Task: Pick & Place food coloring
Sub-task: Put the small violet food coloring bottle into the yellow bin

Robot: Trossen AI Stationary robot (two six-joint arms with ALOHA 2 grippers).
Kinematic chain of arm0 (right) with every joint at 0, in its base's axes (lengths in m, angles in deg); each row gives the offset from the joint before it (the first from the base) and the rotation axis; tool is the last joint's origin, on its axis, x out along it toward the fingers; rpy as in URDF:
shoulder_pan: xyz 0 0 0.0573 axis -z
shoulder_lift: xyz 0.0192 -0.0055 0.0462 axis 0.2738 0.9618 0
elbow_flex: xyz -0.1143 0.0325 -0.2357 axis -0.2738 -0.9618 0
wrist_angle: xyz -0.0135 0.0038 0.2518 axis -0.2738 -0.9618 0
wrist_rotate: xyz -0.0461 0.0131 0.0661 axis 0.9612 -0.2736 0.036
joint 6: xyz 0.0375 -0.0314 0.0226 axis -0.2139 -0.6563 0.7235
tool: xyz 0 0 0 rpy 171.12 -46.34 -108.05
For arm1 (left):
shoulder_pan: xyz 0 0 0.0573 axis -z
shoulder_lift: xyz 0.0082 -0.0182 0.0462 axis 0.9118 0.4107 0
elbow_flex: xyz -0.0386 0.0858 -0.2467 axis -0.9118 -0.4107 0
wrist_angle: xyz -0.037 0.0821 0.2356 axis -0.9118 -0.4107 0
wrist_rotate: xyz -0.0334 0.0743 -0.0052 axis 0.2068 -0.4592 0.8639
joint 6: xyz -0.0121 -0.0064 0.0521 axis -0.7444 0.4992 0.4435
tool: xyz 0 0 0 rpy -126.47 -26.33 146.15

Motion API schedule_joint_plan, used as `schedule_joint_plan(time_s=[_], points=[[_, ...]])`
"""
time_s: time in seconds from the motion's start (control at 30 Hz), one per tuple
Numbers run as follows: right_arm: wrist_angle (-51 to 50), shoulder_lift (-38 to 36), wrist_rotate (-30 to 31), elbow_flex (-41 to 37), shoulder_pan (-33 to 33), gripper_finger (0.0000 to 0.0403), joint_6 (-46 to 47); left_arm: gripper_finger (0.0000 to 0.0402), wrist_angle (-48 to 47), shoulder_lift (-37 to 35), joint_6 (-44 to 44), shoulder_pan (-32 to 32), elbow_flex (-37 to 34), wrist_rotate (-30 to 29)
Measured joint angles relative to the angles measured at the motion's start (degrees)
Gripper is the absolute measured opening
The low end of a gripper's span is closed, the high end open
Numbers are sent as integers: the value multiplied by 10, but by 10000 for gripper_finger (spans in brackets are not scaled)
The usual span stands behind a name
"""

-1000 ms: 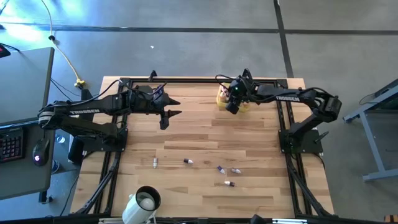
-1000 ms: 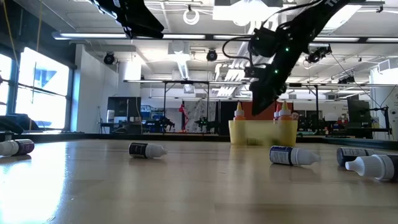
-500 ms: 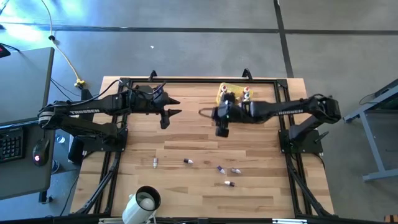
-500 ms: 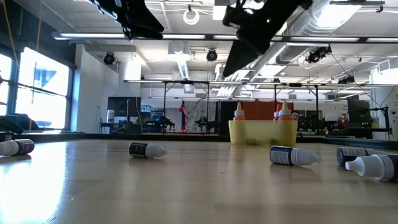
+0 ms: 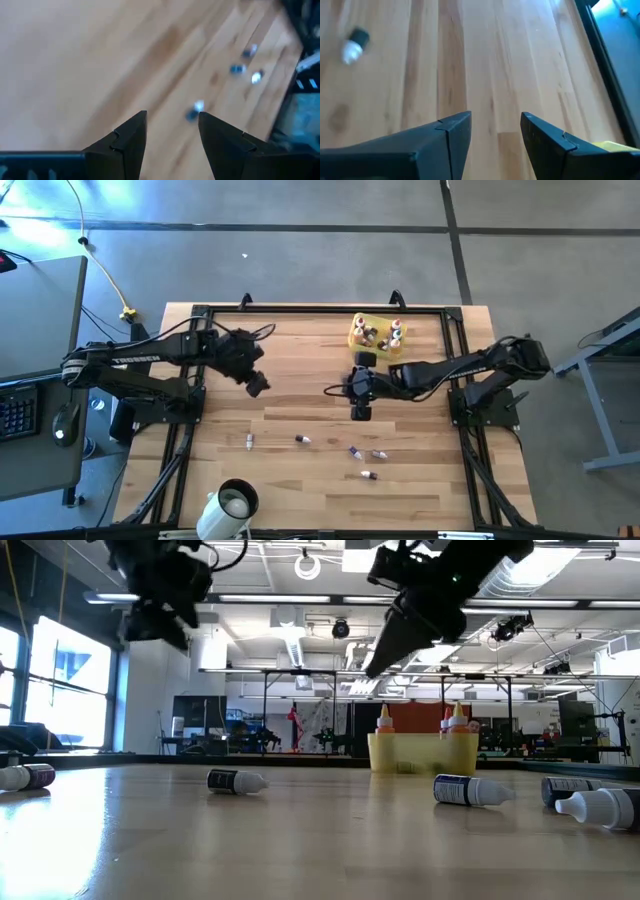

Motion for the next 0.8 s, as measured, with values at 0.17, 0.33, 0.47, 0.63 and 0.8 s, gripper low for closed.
schedule_joint_plan(time_s=[0.17, 0.33, 0.47, 0.63, 0.8], points=[[2, 0, 37, -23, 8, 165, -25, 179, -78, 15, -126, 30, 0, 47], [7, 0, 52, -23, 18, 165, -25, 179, -106, 52, -243, 105, 0, 52], [10, -1, 51, -23, 27, 165, -27, 178, -93, 103, -332, 176, 0, 42], [22, -1, 52, -23, 43, 165, -72, 178, -95, 169, -432, 252, 0, 17], [70, -1, 51, -23, 57, 165, -111, 178, -94, 226, -484, 308, 0, -34]])
